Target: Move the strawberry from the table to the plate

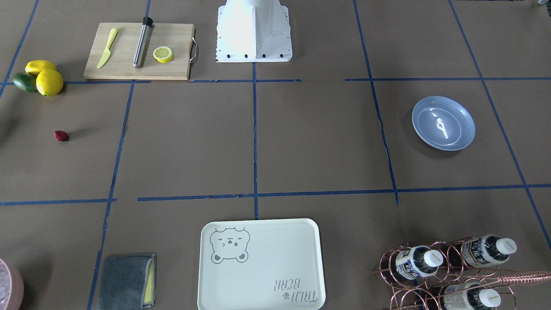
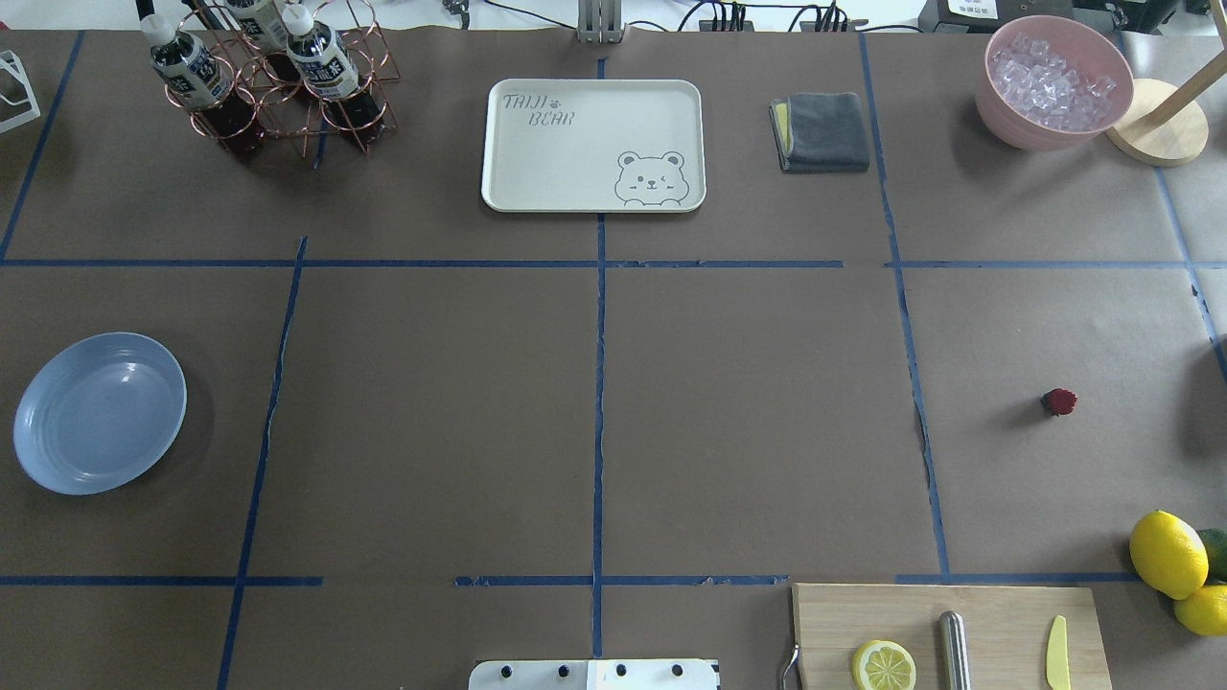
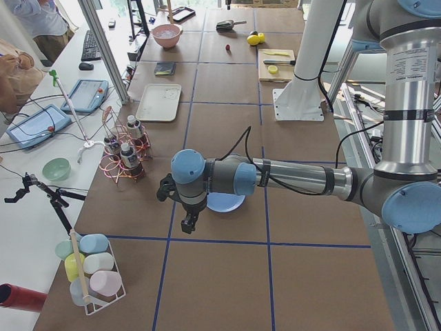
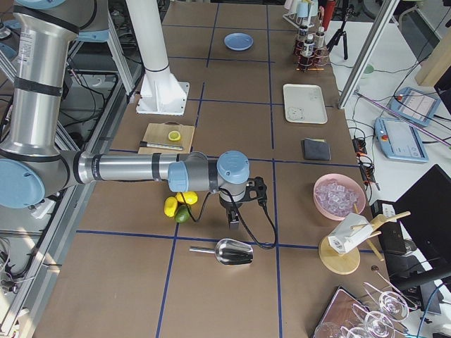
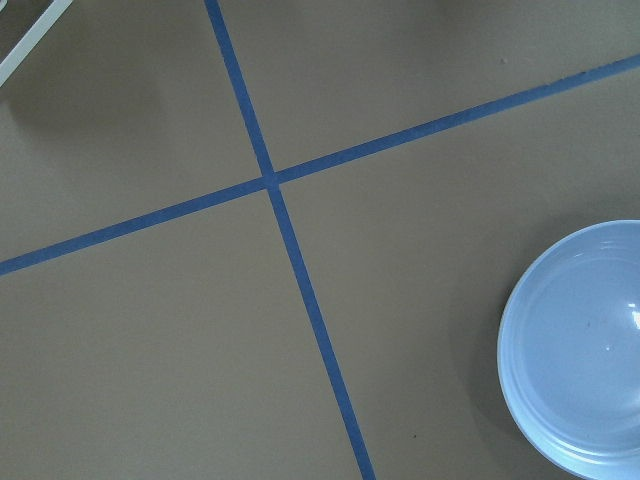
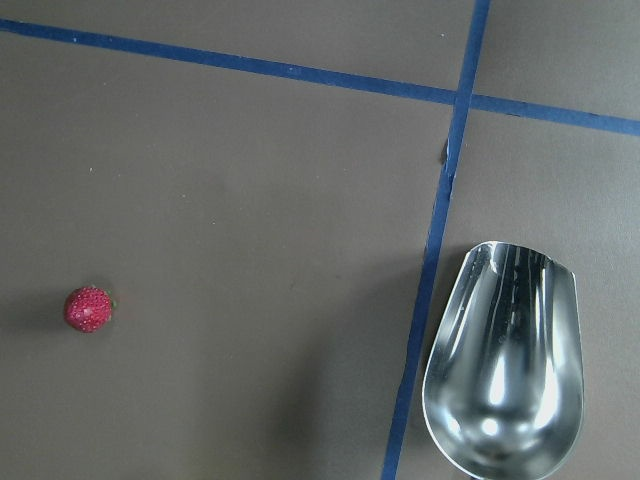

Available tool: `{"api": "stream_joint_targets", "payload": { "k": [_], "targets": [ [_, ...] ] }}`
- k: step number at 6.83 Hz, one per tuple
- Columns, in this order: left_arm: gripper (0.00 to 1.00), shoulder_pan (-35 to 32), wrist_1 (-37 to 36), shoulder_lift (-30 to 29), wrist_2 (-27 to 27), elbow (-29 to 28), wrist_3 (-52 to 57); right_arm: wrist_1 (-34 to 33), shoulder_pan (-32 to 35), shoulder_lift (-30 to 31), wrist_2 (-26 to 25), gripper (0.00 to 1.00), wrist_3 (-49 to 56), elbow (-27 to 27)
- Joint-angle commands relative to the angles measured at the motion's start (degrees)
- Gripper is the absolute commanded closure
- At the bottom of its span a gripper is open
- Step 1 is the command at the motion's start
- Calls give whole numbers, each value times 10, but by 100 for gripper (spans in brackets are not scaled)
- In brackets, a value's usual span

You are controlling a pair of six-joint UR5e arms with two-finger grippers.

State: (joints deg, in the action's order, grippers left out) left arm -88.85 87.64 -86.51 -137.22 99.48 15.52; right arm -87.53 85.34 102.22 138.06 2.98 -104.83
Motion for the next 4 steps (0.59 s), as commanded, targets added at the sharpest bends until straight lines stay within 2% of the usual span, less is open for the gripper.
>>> {"api": "stream_joint_targets", "payload": {
  "k": [1,4],
  "targets": [
    [0,0,0,-1,2,0,-1,1,0,0,1,0,-3,-3],
    [0,-1,8,9,-6,12,5,2,0,1,0,0,-3,1]
  ]
}}
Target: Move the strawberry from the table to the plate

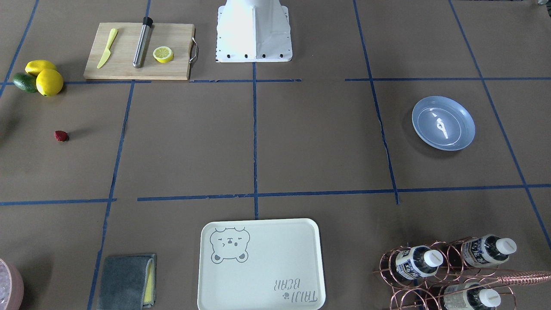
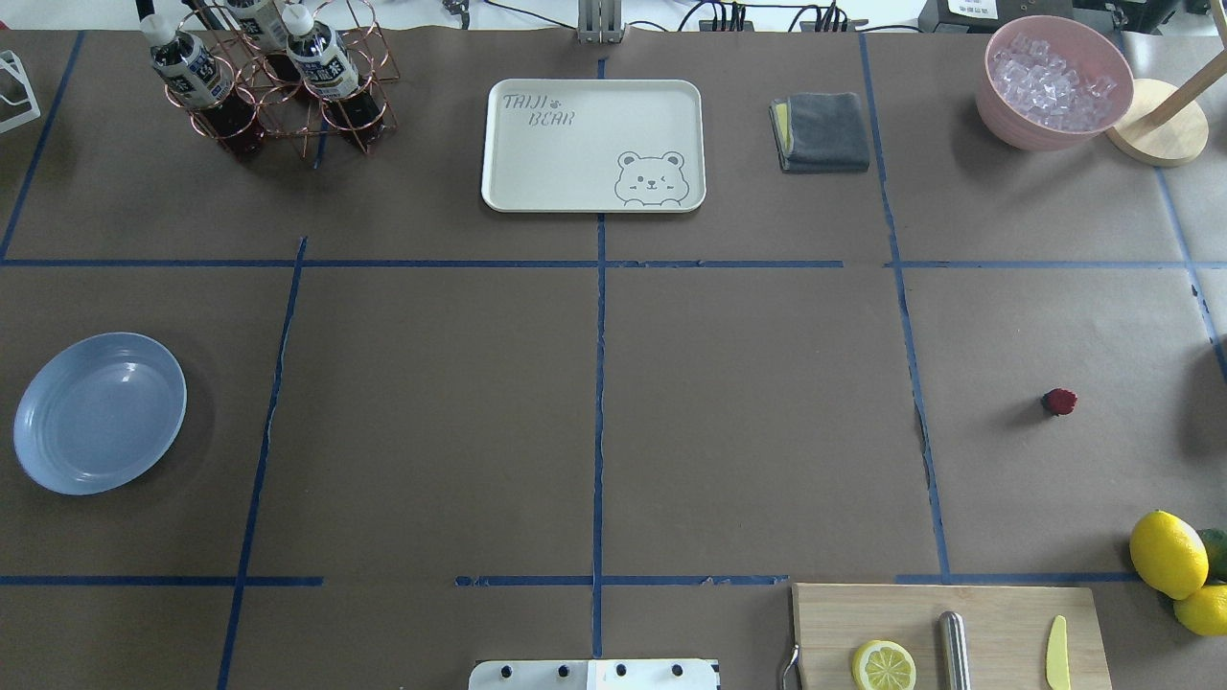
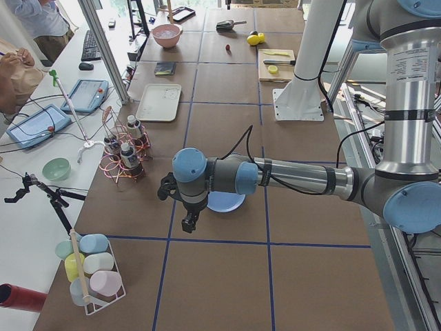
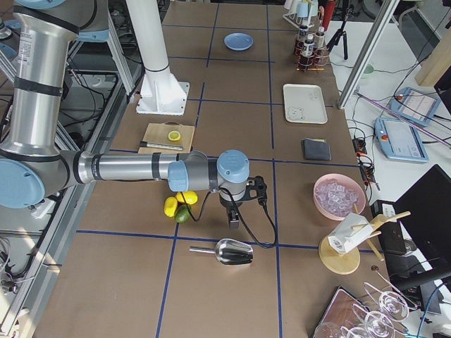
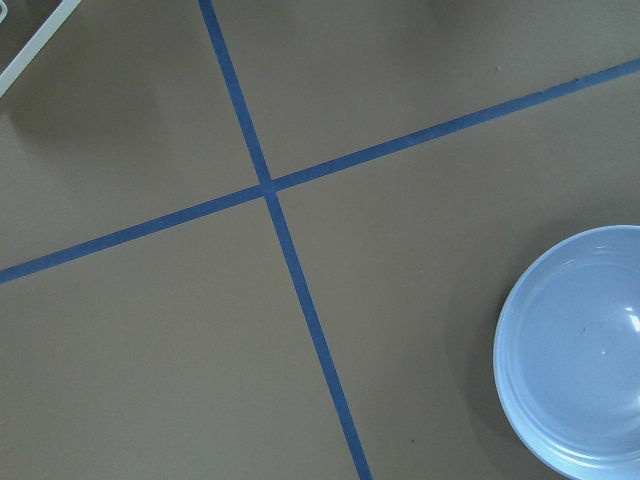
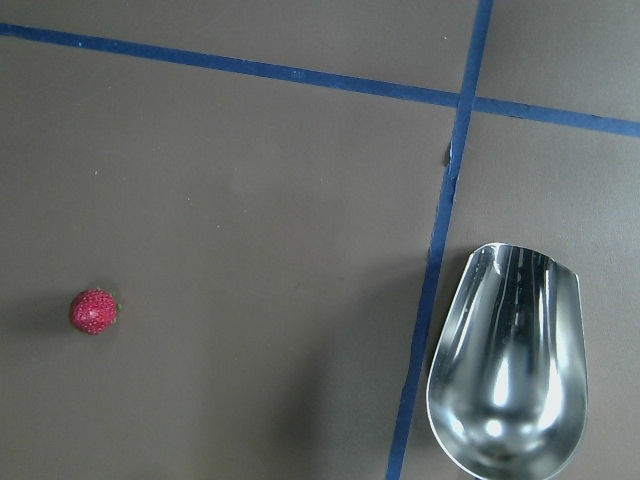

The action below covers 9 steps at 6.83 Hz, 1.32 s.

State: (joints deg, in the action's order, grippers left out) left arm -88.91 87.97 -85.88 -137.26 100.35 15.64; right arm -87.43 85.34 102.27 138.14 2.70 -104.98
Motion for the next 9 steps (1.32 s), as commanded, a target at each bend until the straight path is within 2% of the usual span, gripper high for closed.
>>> {"api": "stream_joint_targets", "payload": {
  "k": [1,4,5,6,7,8,9],
  "targets": [
    [0,0,3,3,-8,12,3,0,0,1,-1,0,0,4],
    [0,21,18,5,-12,1,3,3,0,3,-1,0,5,3],
    [0,44,35,4,-40,-39,0,3,0,4,-1,0,5,2],
    [0,75,117,4,-75,-95,-5,3,0,4,-1,0,5,2],
    [0,108,186,-2,-76,-123,-105,3,0,3,-1,0,4,2],
    [1,157,242,-3,-72,-125,-215,3,0,3,-1,0,5,-2],
    [2,193,296,-2,-36,-137,-260,3,-1,3,-2,0,6,-3]
  ]
}}
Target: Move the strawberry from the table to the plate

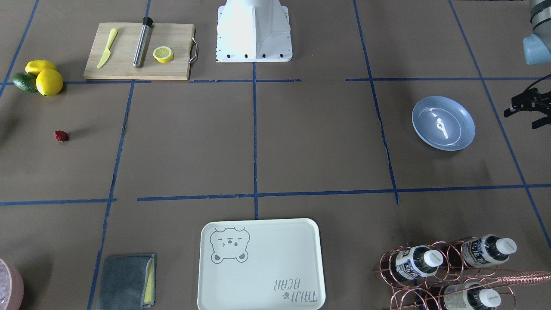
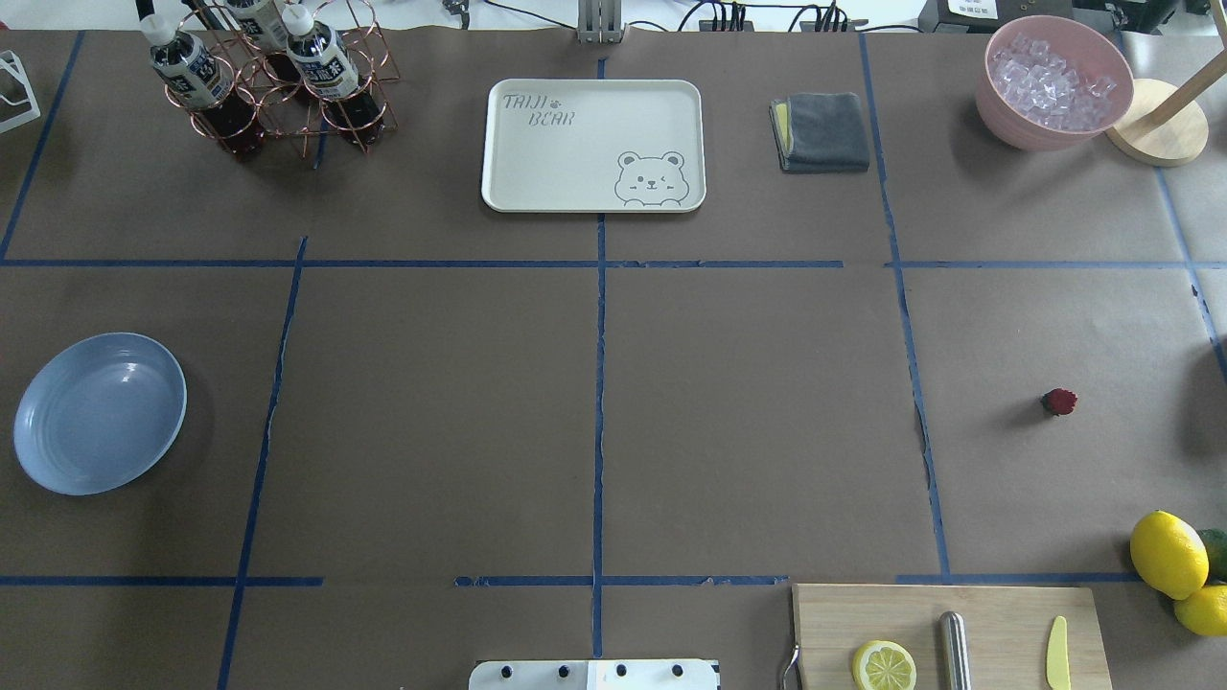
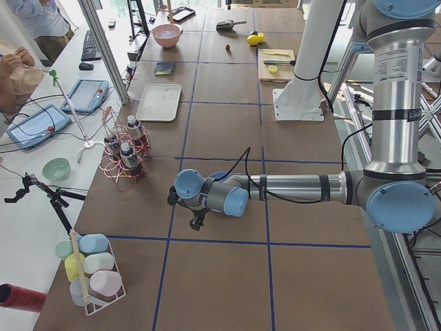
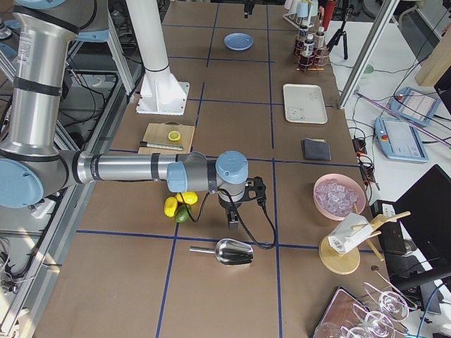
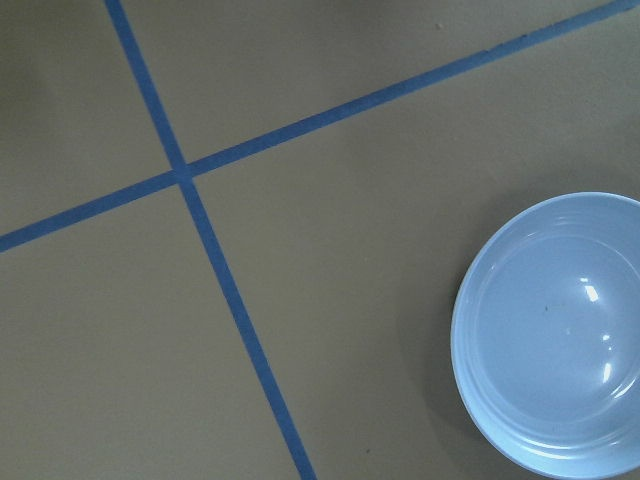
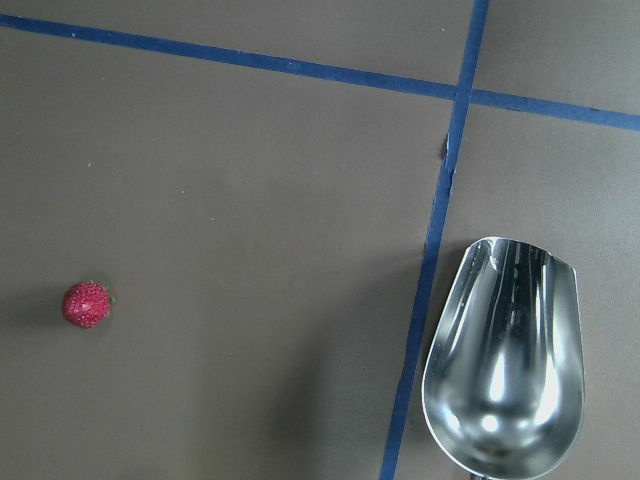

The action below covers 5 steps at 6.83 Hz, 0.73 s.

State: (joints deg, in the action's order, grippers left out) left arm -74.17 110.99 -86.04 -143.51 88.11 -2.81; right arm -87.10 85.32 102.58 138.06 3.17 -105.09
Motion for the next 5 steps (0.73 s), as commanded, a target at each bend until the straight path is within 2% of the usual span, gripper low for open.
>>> {"api": "stream_joint_targets", "payload": {
  "k": [1,3,5],
  "targets": [
    [2,77,108,0,86,-22,-87,-1,-1,1,1,0,-4,-1],
    [0,109,171,0,91,-54,-86,-2,0,1,3,0,-6,0],
    [2,119,174,0,89,-54,-89,-2,0,1,6,0,-7,-1]
  ]
}}
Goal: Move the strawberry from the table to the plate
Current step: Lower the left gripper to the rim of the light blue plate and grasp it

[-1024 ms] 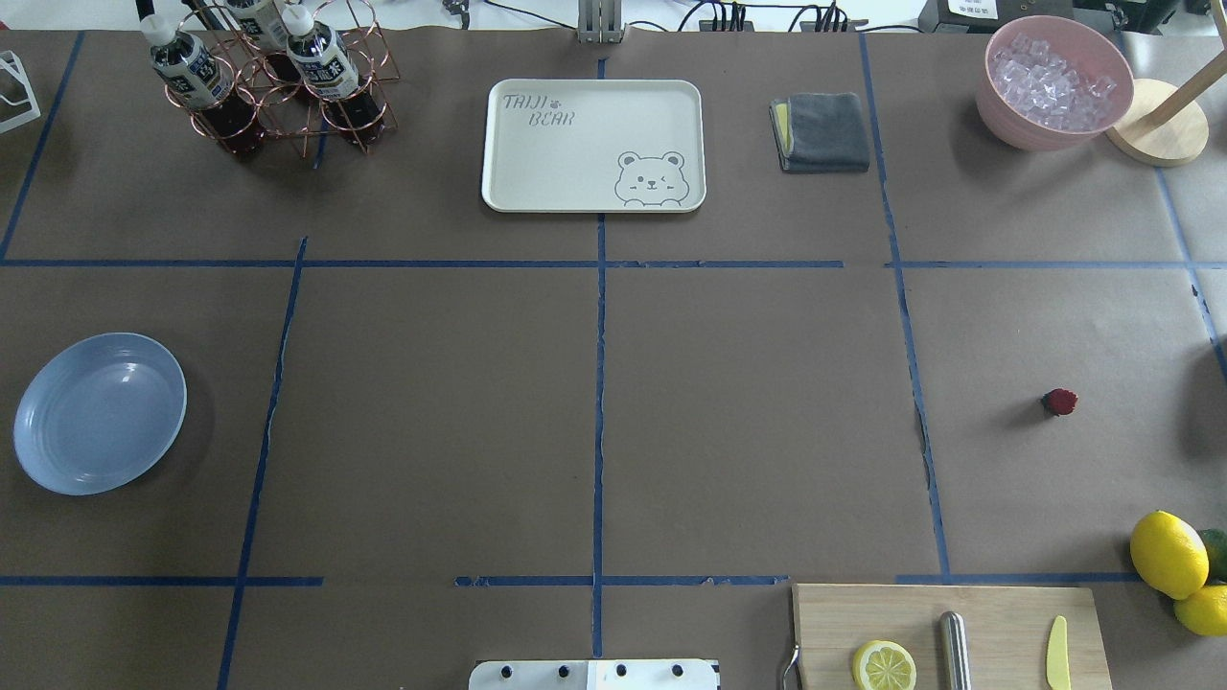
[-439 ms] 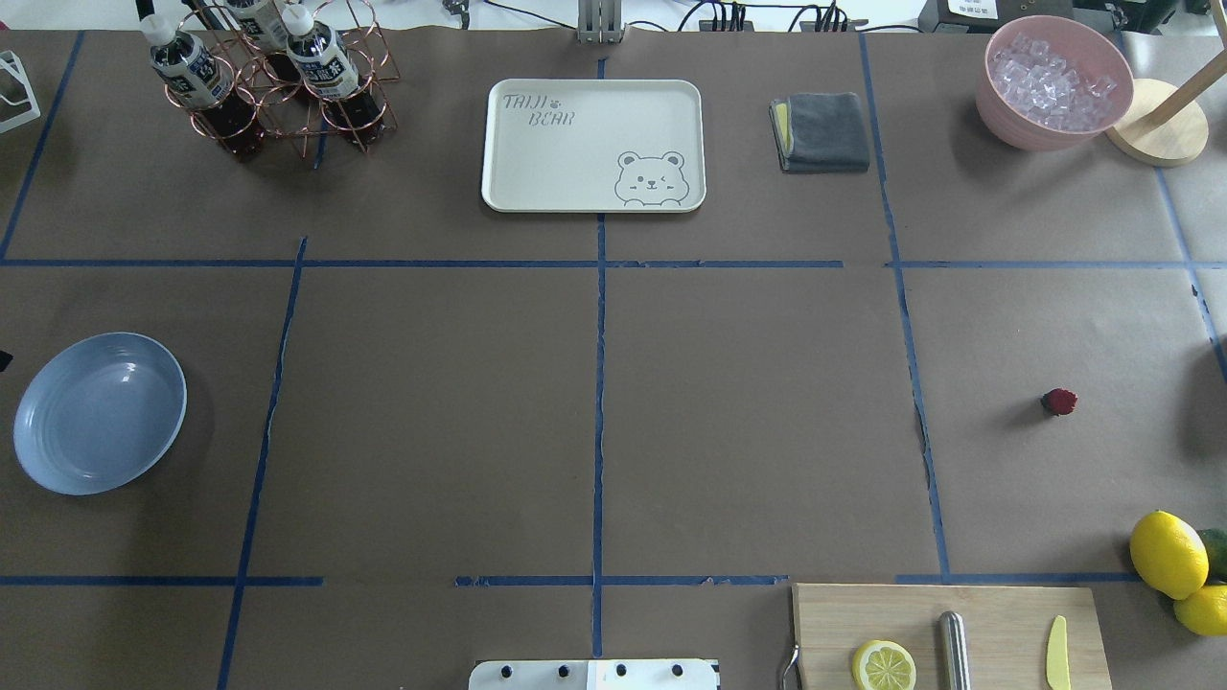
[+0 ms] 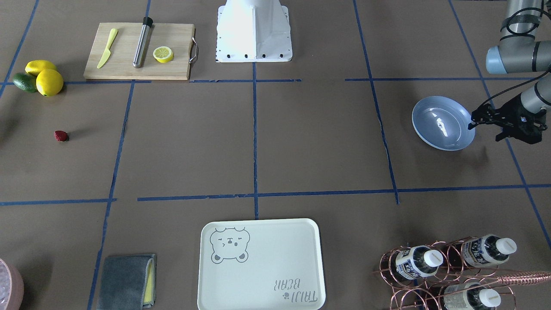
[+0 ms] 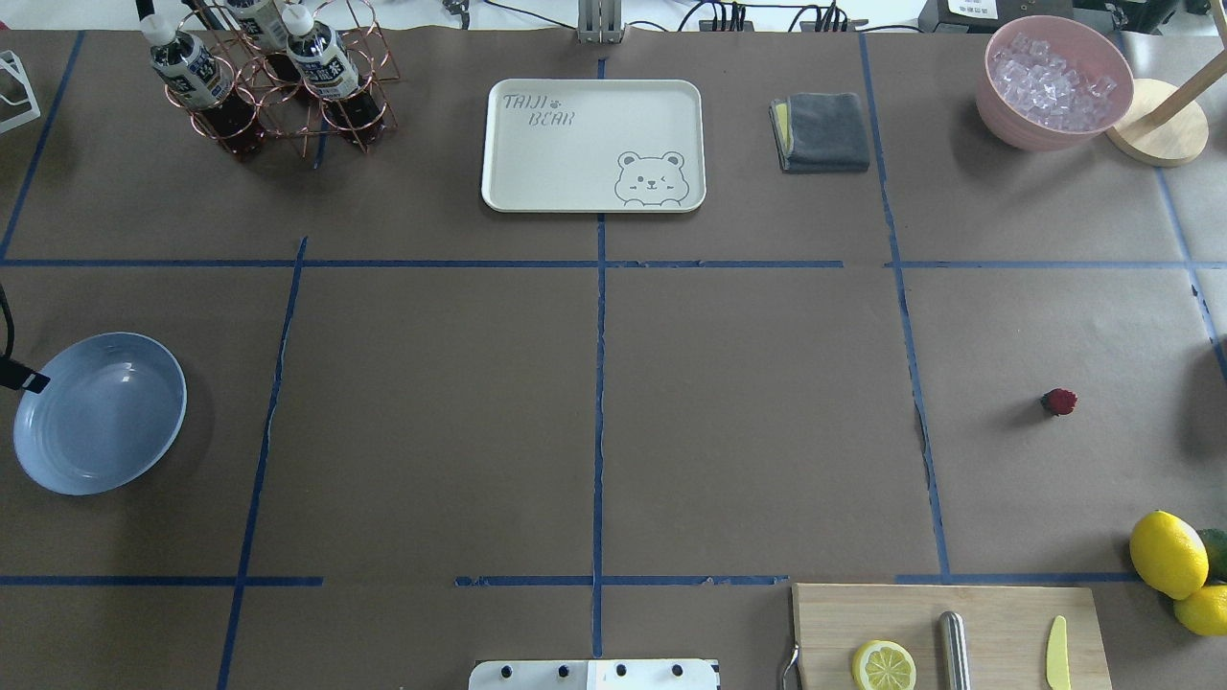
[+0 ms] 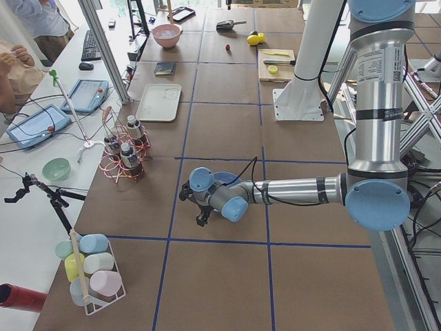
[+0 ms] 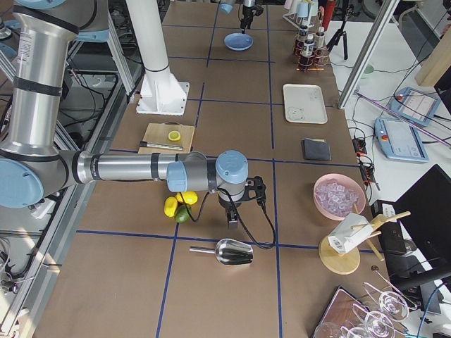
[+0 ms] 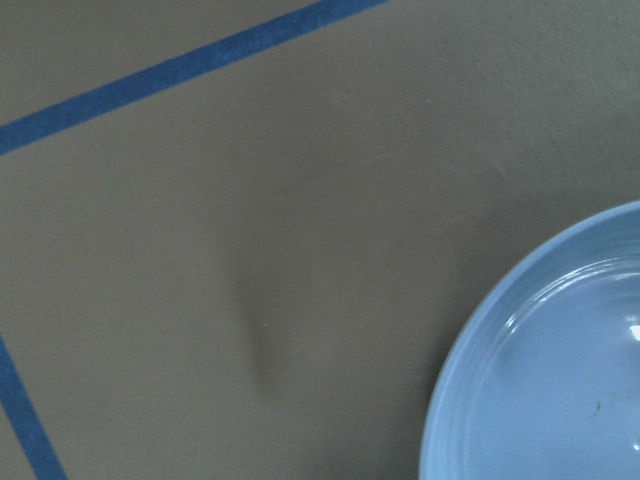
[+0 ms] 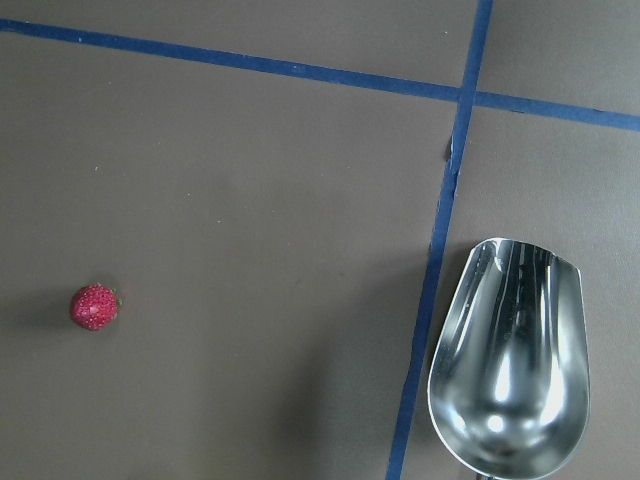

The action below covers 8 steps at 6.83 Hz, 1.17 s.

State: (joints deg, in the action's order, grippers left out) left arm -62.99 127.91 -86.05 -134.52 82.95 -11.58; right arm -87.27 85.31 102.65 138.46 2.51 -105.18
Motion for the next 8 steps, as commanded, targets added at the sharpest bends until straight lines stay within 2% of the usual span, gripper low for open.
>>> {"api": "stream_joint_targets", "payload": {
  "k": [1,2,3,4,5,6,7,8],
  "targets": [
    [7,22,5,-1,-3,-1,-3,-1,-1,0,10,0,-2,2],
    [14,36,5,-1,-3,-1,-3,-1,0,0,10,0,-2,2],
    [35,38,5,-1,-3,-1,-4,-1,-1,0,10,0,-2,2],
    [80,38,7,-1,-3,0,-4,-1,-1,0,10,0,-2,2],
    [100,38,7,0,-4,4,-6,-1,-1,0,11,0,-2,2],
    [100,38,7,0,-9,13,-6,-2,-1,0,11,0,-3,3],
    [100,38,-1,-1,-61,26,-10,-2,-1,0,11,0,-3,2],
    [100,37,1,-1,-98,45,-80,-2,-1,0,13,0,-3,2]
  ]
}}
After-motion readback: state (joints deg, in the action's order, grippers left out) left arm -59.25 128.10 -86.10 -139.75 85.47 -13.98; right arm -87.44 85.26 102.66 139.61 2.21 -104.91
